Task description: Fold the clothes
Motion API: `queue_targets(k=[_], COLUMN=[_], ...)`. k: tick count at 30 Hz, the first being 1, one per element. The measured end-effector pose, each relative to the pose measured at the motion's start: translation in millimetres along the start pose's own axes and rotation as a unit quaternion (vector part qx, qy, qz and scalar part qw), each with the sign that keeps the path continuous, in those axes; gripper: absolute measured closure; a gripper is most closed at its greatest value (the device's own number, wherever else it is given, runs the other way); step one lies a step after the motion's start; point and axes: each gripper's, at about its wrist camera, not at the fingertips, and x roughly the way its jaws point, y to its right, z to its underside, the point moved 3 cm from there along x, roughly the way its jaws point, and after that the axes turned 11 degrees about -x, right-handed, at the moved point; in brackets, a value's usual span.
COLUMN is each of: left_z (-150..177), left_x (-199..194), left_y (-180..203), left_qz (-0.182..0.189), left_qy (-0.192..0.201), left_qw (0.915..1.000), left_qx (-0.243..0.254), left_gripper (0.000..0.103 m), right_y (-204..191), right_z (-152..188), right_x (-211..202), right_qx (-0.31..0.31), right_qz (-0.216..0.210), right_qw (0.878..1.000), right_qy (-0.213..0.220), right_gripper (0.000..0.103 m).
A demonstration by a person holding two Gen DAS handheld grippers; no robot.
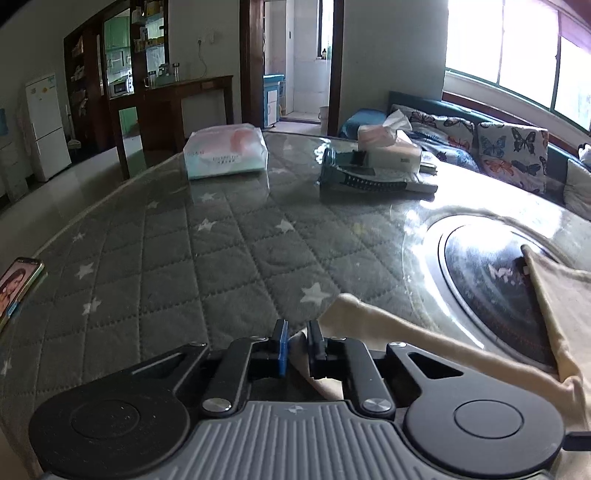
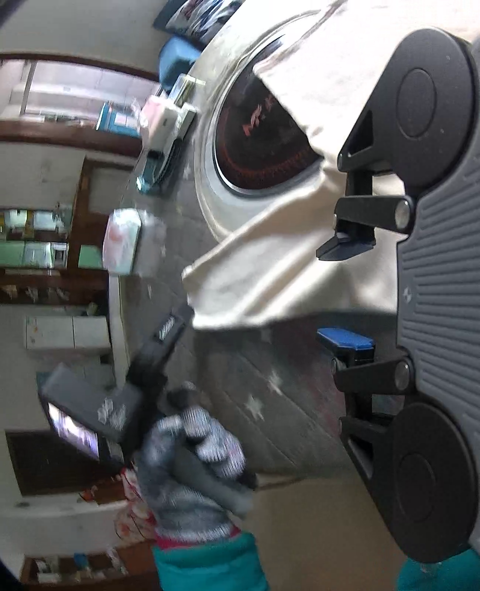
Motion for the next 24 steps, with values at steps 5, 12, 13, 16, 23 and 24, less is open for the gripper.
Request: queue_targets(k=[5,12,13,16,23,24], left_z=[-6.7,-4.6,-2.9,3.9,16.0,15.9], left_x=[1.9,-7.2,-10.3,-17.1,-13.3,-12.8], left_y=[-0.1,-12.2,-13.8,-15.5,-12.2,-10.8], left_qz=[0.001,0.014,0.016,0.017,0.011,0.013], left_qy=[0.006,-0.003,-0.004,-0.009,-0.029,-0.029], left_qw=[1.0,0.9995,0.9993,0.999,0.9975,0.9974], left_qx=[0.001,-0.029,-0.033,-0.041,-0.064,-0.064], left_gripper=[0.094,0.09,0.089,0.065,0.063,0.063], right_y=[-7.6,-30.0,-28.4,-20.4,-5.8,-4.1], right_z=[-3.3,-11.3,-12.9,-14.7,-10.8,-9.8], right_x=[13.6,8.9,6.2,-3.5,-21.5,-24.2], right_qx=[0.006,-0.027,-0.025,-0.01,0.001,0.002], right_qz=[-0.031,-0.051,-0.046,-0.033,0.005,0.01], right_qw=[0.999,0.998,0.998,0.999,0.999,0.999], right_qy=[-0.002,0.022,0.026,0.033,0.031,0.031], right_gripper=[0.059,0.054,0.054,0.054,0.054,0.054])
